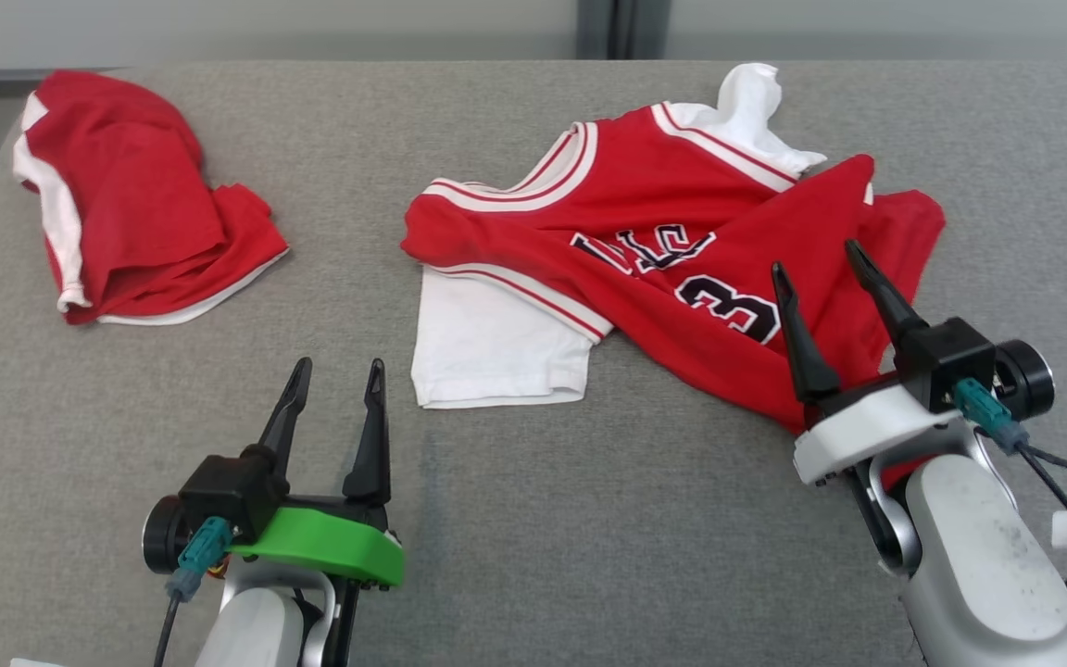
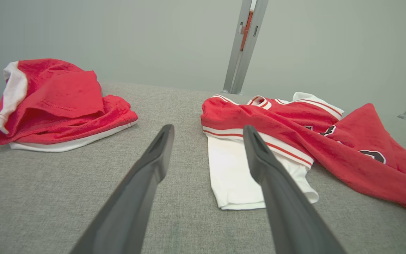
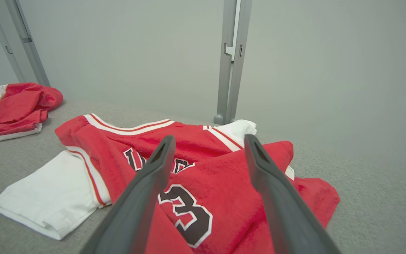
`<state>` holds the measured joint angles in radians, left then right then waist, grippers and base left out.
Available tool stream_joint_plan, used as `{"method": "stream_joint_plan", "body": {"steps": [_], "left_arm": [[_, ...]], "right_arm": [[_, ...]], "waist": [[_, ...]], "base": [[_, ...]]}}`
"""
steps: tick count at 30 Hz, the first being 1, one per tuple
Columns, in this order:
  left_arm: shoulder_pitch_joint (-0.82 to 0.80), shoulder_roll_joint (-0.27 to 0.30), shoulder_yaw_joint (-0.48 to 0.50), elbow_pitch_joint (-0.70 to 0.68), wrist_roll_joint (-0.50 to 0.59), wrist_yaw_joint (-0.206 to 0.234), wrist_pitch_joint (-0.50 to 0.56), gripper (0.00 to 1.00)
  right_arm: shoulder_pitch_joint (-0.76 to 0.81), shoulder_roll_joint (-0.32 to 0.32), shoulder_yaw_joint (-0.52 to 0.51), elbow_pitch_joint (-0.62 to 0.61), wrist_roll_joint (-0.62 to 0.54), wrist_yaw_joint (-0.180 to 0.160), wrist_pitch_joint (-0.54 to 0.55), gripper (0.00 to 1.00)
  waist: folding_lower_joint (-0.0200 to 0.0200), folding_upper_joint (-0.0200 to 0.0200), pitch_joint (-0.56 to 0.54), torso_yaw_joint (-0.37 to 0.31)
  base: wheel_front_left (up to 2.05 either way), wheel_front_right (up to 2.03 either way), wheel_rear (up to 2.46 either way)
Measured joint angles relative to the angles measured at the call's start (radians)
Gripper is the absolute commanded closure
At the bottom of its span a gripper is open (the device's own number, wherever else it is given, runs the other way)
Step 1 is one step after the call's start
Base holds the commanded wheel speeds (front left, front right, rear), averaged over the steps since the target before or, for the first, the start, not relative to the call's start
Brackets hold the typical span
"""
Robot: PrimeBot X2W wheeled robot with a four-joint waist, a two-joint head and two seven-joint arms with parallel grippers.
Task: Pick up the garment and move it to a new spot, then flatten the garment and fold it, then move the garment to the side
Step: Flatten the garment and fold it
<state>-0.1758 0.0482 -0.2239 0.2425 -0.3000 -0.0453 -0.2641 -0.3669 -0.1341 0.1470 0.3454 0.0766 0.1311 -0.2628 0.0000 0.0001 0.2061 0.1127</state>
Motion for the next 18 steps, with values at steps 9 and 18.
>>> {"method": "stream_joint_plan", "body": {"steps": [9,18], "left_arm": [[0.006,0.000,0.044,0.055,0.023,-0.003,0.000,0.00],[-0.001,0.000,0.066,0.147,0.064,0.002,0.000,0.00]], "right_arm": [[0.171,0.053,-0.057,-0.155,-0.018,0.000,0.000,0.00],[0.182,0.066,-0.046,-0.173,-0.013,0.000,0.000,0.00]], "waist": [[0.0000,0.0000,-0.020,-0.097],[0.0000,0.0000,-0.029,-0.148]], "base": [[0.00,0.00,0.00],[0.00,0.00,0.00]]}}
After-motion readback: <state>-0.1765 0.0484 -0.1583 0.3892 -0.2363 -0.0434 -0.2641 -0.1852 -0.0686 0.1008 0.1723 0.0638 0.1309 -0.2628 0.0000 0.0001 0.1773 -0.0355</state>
